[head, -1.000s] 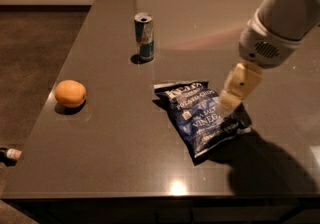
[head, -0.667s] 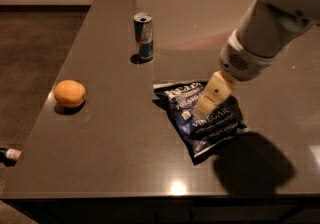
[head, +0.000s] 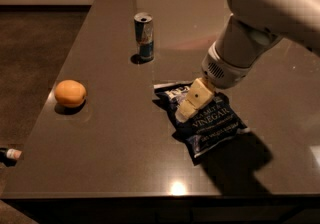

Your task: Pick blue chip bag

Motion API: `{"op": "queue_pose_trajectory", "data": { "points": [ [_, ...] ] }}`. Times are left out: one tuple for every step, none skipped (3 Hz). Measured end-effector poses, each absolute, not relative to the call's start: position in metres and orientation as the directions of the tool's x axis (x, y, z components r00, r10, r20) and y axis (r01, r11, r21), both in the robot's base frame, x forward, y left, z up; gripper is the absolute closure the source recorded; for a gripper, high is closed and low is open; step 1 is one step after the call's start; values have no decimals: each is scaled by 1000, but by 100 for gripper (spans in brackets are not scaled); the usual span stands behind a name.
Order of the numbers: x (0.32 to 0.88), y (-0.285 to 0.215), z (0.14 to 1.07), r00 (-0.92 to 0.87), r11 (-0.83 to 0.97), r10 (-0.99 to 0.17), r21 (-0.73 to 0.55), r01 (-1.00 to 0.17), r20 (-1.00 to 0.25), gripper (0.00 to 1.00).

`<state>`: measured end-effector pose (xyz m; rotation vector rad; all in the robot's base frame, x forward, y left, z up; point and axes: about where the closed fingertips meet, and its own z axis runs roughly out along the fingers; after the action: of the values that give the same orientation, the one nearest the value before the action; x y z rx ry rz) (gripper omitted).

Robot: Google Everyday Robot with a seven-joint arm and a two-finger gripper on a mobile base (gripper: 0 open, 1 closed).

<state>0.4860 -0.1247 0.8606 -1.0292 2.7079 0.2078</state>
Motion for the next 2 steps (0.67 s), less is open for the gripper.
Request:
{"op": "queue_pose_trajectory", "data": {
  "points": [
    [488,-120,849,-752,760,-615,78,-646,-236,18],
    [490,-116,852,-754,759,-615,86,-645,-230,41]
  ]
}}
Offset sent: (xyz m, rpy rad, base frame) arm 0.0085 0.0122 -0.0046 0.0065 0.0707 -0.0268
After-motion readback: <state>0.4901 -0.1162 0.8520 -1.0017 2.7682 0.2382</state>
